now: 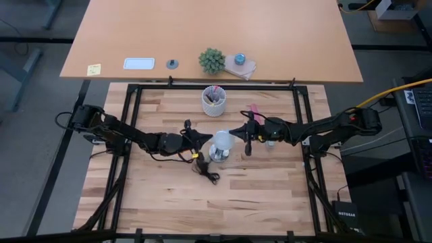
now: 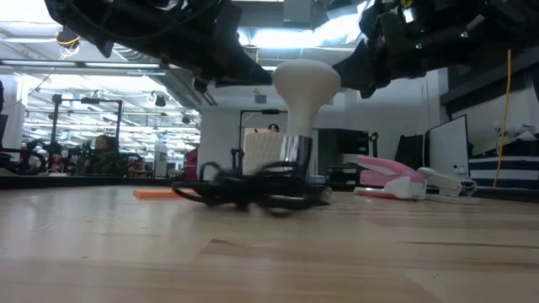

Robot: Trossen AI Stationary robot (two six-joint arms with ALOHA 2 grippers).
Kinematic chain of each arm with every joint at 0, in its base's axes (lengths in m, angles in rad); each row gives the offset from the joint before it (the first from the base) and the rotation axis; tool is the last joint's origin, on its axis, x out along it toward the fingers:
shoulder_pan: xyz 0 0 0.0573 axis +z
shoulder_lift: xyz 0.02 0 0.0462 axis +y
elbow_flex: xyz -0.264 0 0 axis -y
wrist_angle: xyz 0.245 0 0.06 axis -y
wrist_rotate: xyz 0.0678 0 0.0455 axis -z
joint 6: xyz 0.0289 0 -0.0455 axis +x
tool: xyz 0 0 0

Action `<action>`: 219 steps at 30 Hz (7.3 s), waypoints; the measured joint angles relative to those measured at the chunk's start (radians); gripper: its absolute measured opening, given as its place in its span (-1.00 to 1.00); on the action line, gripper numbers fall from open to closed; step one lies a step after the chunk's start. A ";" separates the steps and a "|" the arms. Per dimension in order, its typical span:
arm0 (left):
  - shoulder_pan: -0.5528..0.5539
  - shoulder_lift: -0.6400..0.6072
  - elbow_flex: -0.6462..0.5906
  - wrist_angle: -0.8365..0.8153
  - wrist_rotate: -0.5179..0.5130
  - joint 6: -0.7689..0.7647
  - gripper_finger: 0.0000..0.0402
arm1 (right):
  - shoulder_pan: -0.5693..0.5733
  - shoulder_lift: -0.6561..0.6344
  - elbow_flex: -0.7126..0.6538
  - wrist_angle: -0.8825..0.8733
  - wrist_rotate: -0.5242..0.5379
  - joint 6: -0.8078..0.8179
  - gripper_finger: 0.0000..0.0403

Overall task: Screw lightbulb
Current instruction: Remove the lightbulb from the lamp

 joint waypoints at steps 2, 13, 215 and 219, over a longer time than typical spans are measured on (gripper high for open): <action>-0.001 0.001 0.000 -0.004 -0.008 0.016 -0.99 | 0.000 0.001 0.000 0.018 -0.001 -0.003 -0.98; 0.001 0.001 0.000 -0.002 -0.106 0.017 -0.99 | 0.001 -0.016 -0.001 0.132 -0.097 -0.032 -0.99; -0.147 0.004 0.000 -0.042 -0.149 -0.047 -0.99 | 0.188 -0.013 0.000 -0.097 0.287 0.030 -1.00; -0.158 0.006 0.000 -0.049 -0.149 -0.065 -0.99 | 0.189 -0.013 0.000 -0.098 0.288 0.030 -1.00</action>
